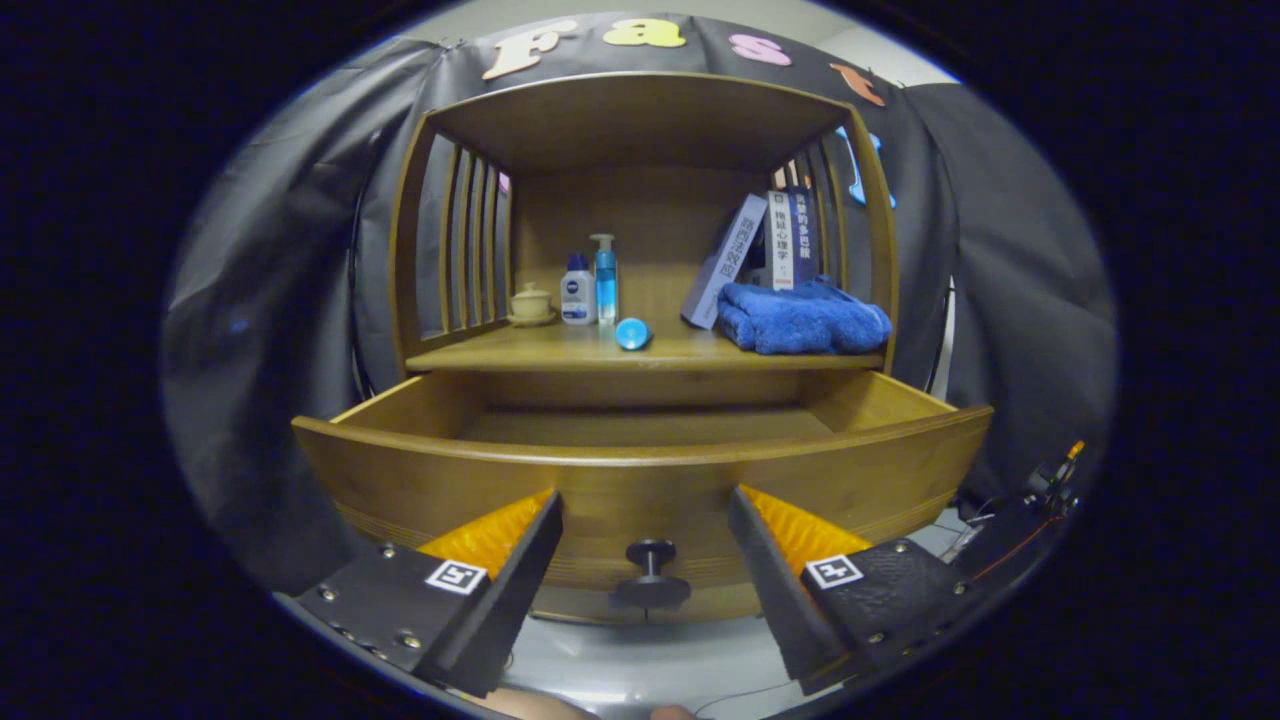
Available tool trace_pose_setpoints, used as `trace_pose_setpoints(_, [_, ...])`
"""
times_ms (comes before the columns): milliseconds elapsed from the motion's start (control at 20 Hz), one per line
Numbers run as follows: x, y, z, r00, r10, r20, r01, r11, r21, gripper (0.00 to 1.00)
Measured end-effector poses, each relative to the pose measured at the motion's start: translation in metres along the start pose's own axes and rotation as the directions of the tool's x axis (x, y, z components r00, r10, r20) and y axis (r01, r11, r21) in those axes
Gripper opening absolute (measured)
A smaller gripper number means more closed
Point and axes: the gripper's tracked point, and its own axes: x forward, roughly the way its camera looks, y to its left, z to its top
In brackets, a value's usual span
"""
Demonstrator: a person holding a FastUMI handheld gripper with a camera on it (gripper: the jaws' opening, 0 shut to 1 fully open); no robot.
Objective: Pull open the drawer, take out the items inside it, and place them on the countertop above the cabinet.
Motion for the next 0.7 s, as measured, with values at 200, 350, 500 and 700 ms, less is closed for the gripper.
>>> trace_pose_setpoints(200, [0.025,0.003,0.005,1.0,-0.016,0.003,0.016,1.0,0.001,1.0])
trace_pose_setpoints(350, [0.04,0.004,0.008,1.0,-0.014,0.008,0.014,1.0,-0.001,1.0])
trace_pose_setpoints(500, [0.054,0.004,0.01,1.0,-0.006,0.008,0.006,1.0,0.003,1.0])
trace_pose_setpoints(700, [0.071,0.006,0.014,1.0,-0.02,0.004,0.02,1.0,0.004,1.0])
